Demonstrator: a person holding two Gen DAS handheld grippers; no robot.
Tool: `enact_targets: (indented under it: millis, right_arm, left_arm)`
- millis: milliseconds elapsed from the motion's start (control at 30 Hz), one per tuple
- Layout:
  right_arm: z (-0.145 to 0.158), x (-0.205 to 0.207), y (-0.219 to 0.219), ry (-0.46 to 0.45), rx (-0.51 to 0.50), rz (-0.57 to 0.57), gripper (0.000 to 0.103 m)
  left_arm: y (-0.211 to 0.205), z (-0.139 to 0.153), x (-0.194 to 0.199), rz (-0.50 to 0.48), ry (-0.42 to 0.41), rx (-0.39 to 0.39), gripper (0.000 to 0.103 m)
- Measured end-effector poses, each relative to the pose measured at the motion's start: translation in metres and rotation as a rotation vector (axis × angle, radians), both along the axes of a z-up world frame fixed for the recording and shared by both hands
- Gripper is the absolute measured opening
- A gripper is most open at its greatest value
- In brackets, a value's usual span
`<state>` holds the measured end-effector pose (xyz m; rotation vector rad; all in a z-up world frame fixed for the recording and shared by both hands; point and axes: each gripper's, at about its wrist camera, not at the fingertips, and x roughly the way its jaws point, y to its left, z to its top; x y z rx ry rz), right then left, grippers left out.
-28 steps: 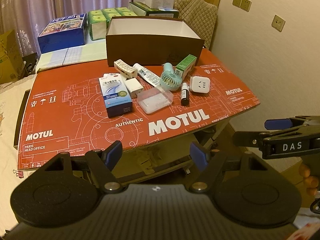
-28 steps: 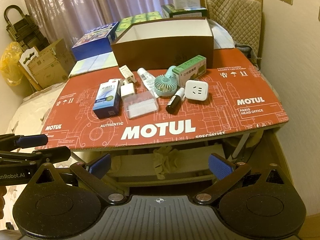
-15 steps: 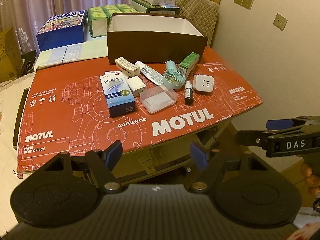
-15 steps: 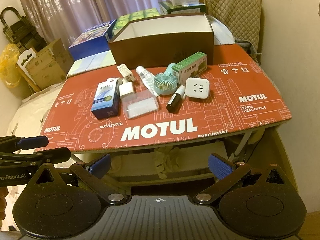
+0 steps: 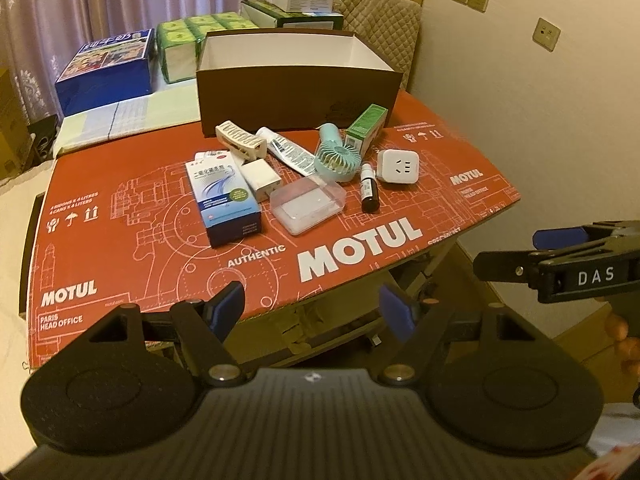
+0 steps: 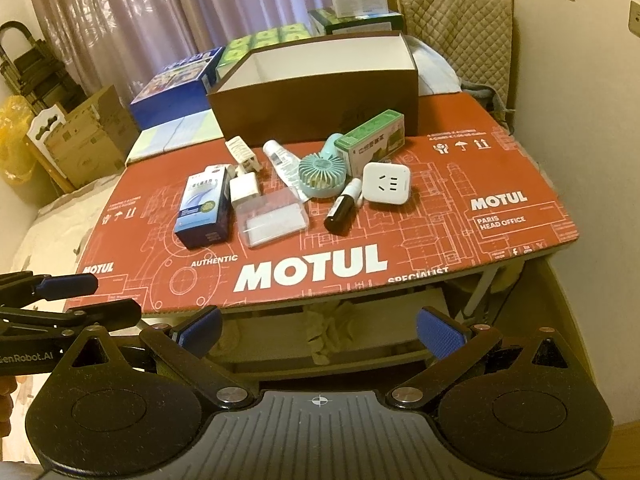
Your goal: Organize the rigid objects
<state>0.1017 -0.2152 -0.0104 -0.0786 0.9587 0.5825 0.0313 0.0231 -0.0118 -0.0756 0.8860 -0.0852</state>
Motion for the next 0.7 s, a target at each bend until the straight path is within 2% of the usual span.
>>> enact_targets:
  millis: [267,500,700]
  right_arm:
    - [-0.007,0.022,-0.006,-0.002,0.007,0.012,0.101]
    - [-0.015,0.063,-0.005,-0.041,0.003,0.049,0.101]
    - [-0.023,0.1,-0.009,-0.019,0.003,0.069,0.1]
  left_arm:
    - [-0.007,-0.007,0.018,0.005,-0.019,0.006,0.071]
    - [-0.009,-0.016,0.045,0.032,-0.025,0.017,0.071]
    - [-0.018,-0.033,0.08,0.015,-0.021,0.065,0.071]
